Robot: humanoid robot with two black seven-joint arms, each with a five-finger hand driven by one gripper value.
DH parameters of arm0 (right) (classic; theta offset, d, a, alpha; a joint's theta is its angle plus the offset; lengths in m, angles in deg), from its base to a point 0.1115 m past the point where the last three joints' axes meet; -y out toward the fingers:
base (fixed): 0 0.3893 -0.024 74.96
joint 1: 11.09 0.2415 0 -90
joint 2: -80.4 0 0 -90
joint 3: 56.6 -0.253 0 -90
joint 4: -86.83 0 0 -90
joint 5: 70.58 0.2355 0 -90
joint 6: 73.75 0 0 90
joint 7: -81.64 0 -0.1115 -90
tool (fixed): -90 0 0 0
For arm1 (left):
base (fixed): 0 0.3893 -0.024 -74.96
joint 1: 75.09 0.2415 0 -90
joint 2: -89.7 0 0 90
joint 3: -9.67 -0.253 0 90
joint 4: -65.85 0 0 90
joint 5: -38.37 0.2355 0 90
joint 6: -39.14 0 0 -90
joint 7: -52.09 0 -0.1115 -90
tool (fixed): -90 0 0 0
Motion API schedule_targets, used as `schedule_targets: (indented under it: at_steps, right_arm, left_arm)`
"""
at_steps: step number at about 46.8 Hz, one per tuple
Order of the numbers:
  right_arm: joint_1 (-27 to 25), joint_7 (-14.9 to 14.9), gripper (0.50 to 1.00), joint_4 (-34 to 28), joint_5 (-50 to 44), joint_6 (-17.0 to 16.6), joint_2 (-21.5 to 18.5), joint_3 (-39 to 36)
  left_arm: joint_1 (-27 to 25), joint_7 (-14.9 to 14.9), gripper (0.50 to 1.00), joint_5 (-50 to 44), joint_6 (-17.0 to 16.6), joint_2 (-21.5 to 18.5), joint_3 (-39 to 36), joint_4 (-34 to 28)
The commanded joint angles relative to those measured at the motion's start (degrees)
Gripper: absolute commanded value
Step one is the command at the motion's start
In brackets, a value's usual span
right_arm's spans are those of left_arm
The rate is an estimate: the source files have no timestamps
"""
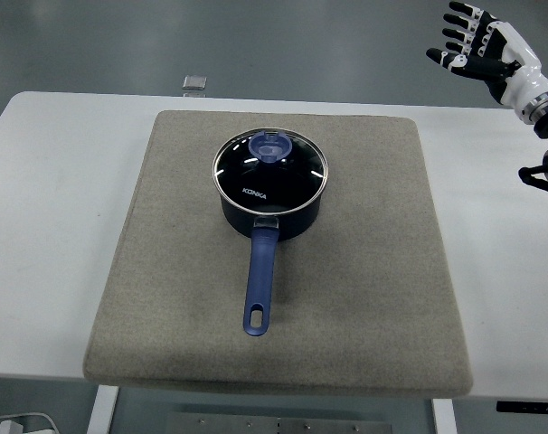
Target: Lift the pot lid and place it to the right of the pot.
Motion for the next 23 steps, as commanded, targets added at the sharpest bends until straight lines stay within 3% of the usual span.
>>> schedule_targets:
  at_steps: [1, 6, 15, 23]
  right_arm:
    - [1.21, -0.07, 0.903, 0.05, -1.09, -1.35, 0.75, 0.18]
    - [2.44, 0.36, 0.903, 0.23, -4.16, -2.58, 1.19, 0.18]
    - [4.19, 6.95, 0.903, 0.41, -13.65, -4.95, 1.37, 0.0]
    - [7.09, 8.27, 0.903, 2.34, -14.89, -9.61, 3.12, 0.0]
  left_arm:
    - [-0.01, 0.0, 1.0, -0.01, 0.0, 0.0, 0.0, 0.0]
    - [-0.01, 0.0, 1.0, -0.01, 0.0, 0.0, 0.0, 0.0]
    - [-0.01, 0.0, 1.0, -0.01, 0.0, 0.0, 0.0, 0.0]
    - [-0.01, 0.0, 1.0, -0.01, 0.0, 0.0, 0.0, 0.0]
